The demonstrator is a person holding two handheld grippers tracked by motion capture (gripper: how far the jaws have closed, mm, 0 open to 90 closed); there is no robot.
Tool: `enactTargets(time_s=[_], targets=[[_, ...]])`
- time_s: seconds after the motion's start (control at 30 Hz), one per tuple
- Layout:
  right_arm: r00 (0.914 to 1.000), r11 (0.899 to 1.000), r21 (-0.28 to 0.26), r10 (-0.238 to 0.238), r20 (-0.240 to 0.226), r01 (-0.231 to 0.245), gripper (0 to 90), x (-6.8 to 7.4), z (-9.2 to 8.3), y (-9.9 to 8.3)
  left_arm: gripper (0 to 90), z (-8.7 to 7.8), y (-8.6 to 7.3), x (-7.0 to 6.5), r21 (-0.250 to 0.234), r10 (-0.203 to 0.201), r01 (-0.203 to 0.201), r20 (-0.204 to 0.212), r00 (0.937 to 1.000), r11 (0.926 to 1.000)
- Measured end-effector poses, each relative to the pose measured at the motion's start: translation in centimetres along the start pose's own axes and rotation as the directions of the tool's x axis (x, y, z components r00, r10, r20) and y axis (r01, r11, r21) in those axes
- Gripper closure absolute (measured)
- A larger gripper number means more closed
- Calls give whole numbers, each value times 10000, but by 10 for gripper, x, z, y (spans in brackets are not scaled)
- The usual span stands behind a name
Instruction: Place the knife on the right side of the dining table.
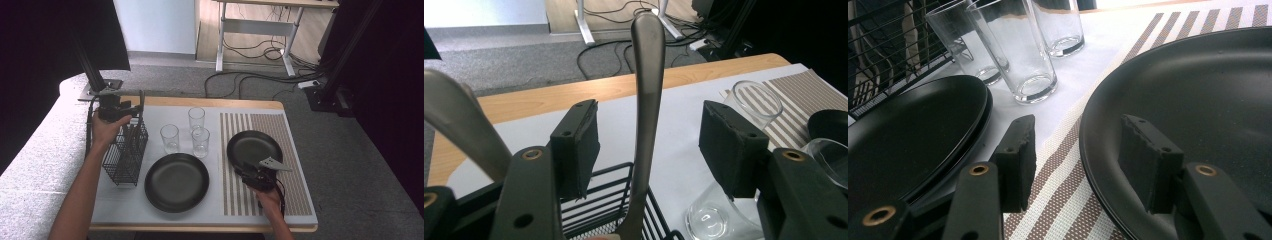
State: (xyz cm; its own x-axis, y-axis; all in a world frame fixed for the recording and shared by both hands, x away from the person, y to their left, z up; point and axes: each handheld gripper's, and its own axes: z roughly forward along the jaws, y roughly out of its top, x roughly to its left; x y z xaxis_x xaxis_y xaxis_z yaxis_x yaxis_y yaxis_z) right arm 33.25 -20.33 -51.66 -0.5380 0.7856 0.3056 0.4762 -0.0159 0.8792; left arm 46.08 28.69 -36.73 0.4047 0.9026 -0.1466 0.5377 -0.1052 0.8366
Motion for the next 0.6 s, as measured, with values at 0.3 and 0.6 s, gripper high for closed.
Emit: enactTargets(time_s=[0.3, 0.6], targets=[[10000, 10000, -7, 17, 1, -17, 486, -1, 0, 0, 387, 4, 0, -1, 100, -88, 90, -193, 9998, 9999], [10000, 10000, -28, -12, -9, 12, 486, 0, -1, 0, 375, 11, 9, -7, 230, -135, 144, -423, 9990, 9996]])
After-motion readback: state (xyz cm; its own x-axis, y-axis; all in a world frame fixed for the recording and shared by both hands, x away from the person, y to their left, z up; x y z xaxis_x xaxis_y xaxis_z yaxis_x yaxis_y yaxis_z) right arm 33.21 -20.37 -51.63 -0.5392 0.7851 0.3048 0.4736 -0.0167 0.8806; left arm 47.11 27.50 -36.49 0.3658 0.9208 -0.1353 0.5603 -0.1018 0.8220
